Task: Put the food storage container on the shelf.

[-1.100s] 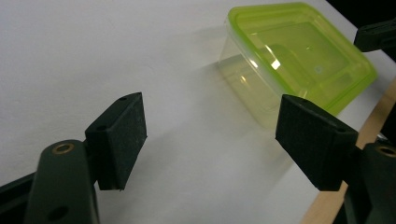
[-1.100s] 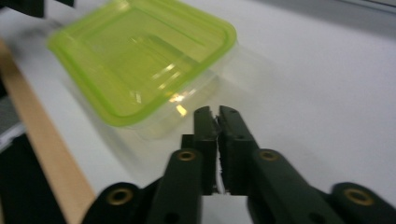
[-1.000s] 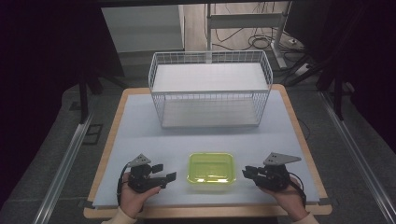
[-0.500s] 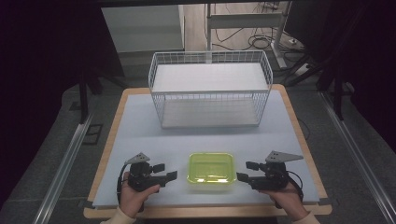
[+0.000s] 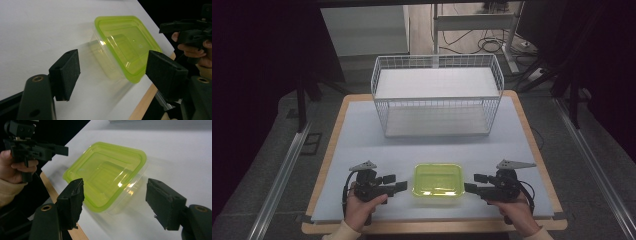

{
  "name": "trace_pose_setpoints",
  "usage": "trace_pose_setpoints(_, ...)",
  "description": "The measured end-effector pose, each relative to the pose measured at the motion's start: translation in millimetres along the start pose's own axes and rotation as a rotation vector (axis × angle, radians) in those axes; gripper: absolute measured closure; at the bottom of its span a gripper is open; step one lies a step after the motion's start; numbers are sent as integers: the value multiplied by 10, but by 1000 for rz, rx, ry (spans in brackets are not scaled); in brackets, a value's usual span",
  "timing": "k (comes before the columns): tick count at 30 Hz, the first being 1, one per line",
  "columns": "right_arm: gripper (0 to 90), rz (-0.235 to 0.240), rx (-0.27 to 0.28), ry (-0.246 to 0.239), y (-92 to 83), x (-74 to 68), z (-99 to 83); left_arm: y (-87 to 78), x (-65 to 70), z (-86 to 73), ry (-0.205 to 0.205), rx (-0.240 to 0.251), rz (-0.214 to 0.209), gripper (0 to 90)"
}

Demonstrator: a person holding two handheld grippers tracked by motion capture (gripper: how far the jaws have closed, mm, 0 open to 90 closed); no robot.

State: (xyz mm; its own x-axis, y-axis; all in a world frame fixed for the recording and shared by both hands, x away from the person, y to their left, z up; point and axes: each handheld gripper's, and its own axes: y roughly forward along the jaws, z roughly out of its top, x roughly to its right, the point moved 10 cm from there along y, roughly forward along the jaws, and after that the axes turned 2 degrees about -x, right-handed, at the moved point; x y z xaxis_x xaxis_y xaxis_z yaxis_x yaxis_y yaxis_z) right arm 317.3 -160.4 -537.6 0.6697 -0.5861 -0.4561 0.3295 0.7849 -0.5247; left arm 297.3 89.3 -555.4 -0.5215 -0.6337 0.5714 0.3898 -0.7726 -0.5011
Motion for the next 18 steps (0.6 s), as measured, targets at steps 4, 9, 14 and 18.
trace_pose_setpoints(4, 331, 21, -2, 54, 62, -2, 28, 55, 25, -33, -30, -31, -34, 273)
trace_pose_setpoints(9, 342, 33, -12, 83, 138, 8, 34, 110, 2, -35, -69, -43, -55, 284)
trace_pose_setpoints(14, 365, 35, -29, 121, 234, 36, 15, 187, -11, -27, -93, -58, -62, 295)
trace_pose_setpoints(18, 400, 22, -40, 139, 287, 61, 7, 272, -1, -10, -109, -69, -83, 319)
